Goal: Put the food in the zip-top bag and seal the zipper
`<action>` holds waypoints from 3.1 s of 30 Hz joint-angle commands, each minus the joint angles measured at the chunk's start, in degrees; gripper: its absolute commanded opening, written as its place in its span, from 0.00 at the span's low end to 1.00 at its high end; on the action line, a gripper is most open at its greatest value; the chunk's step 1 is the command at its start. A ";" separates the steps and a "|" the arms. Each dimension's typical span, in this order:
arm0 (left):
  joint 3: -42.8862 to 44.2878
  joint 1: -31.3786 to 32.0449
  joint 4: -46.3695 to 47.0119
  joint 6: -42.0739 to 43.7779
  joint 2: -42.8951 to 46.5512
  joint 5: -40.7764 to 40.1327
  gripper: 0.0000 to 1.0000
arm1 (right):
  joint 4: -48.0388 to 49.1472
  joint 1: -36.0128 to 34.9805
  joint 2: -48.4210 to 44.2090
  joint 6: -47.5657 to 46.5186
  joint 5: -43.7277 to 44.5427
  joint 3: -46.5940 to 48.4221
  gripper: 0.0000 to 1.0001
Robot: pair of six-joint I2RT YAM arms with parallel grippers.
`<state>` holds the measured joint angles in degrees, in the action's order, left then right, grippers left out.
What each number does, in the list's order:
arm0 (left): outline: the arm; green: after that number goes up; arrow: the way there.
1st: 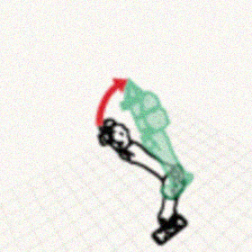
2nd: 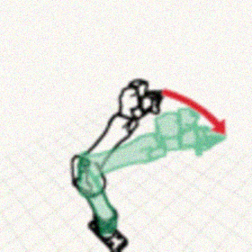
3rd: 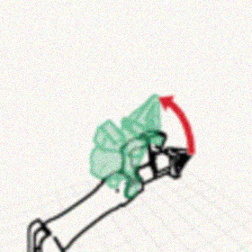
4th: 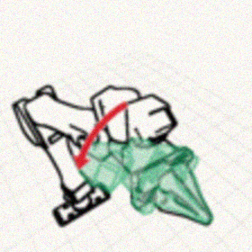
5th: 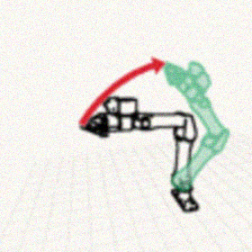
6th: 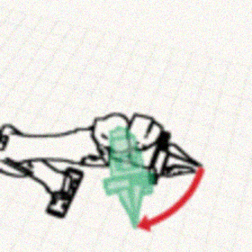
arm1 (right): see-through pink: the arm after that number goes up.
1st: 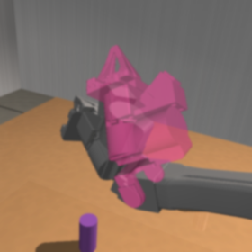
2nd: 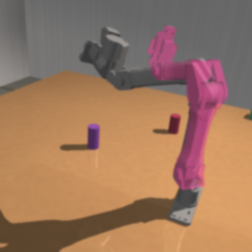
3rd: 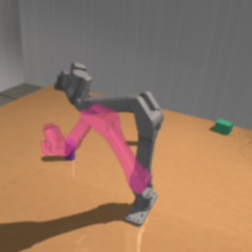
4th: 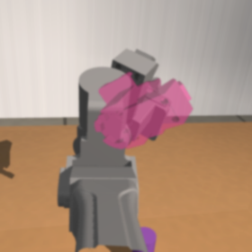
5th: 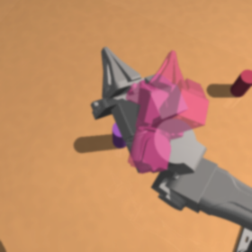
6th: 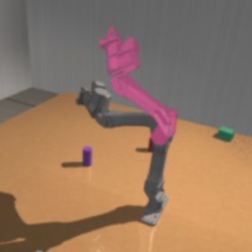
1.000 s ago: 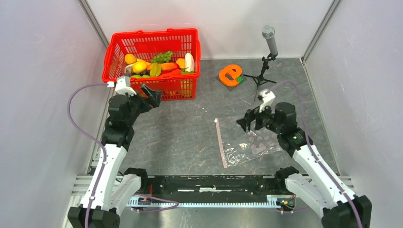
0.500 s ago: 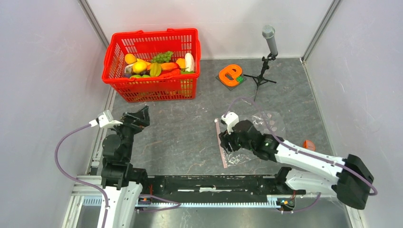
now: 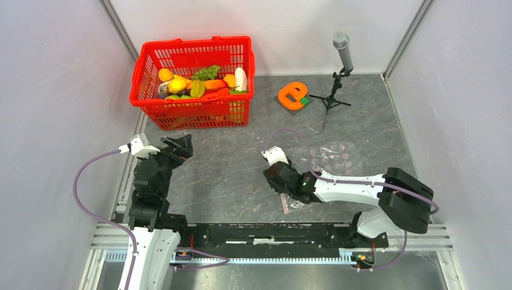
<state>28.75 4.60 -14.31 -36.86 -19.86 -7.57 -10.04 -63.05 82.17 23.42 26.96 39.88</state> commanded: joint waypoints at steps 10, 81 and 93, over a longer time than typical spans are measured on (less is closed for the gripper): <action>2.15 -0.12 0.07 0.18 -0.84 -1.86 1.00 | -1.14 -2.21 6.87 7.58 11.17 4.50 0.51; 14.10 41.38 24.26 5.45 -52.23 14.62 0.69 | 18.00 5.70 -27.25 10.28 -4.25 -7.01 0.00; 12.96 42.60 23.71 5.81 -53.38 11.89 0.08 | 14.80 5.70 -29.71 8.33 -1.49 -4.35 0.00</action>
<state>41.28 46.98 7.81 -32.40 -74.11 7.60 6.00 -57.63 54.54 33.36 23.14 32.01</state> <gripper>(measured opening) 0.156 0.004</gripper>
